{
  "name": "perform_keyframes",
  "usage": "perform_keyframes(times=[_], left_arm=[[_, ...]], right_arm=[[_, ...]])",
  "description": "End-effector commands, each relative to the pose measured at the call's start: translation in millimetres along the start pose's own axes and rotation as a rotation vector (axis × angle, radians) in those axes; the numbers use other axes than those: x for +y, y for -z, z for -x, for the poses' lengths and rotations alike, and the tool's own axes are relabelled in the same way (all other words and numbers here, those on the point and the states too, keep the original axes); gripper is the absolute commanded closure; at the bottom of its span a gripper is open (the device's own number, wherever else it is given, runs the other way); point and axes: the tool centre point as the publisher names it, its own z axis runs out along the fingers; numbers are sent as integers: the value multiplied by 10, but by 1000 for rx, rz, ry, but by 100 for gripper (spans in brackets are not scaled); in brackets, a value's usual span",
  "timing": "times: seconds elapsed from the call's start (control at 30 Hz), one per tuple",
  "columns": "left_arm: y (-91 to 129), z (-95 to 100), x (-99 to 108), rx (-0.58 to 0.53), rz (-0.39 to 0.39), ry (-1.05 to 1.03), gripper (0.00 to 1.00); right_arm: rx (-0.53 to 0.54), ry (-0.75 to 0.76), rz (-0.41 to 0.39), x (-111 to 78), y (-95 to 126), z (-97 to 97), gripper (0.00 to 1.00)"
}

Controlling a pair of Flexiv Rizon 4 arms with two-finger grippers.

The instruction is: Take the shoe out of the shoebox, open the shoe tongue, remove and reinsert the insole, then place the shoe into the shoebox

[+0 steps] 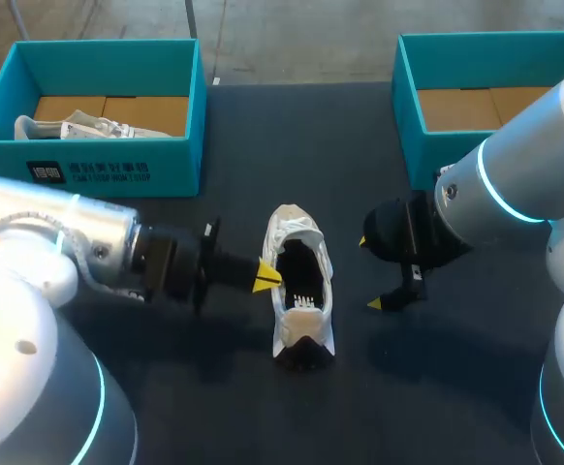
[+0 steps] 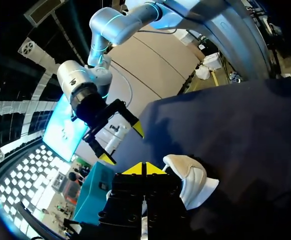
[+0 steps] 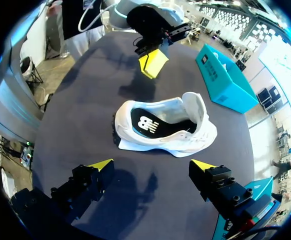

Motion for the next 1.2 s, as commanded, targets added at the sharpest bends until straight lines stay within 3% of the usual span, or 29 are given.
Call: perform_keyframes(times=[0.03, 0.7, 0.8, 1.03, 1.2], left_arm=[[37, 90, 86, 172, -48, -3, 100], [193, 171, 93, 527, -115, -7, 100], [197, 184, 99, 575, -123, -8, 100], [177, 217, 110, 690, -143, -18, 100], [149, 267, 109, 672, -144, -24, 100]], right_arm=[[1, 2, 3, -9, -2, -6, 0], [9, -12, -12, -56, 10, 71, 0], [62, -7, -12, -96, 31, 108, 0], [45, -44, 9, -221, 193, 209, 0], [16, -75, -20, -324, 360, 261, 0]])
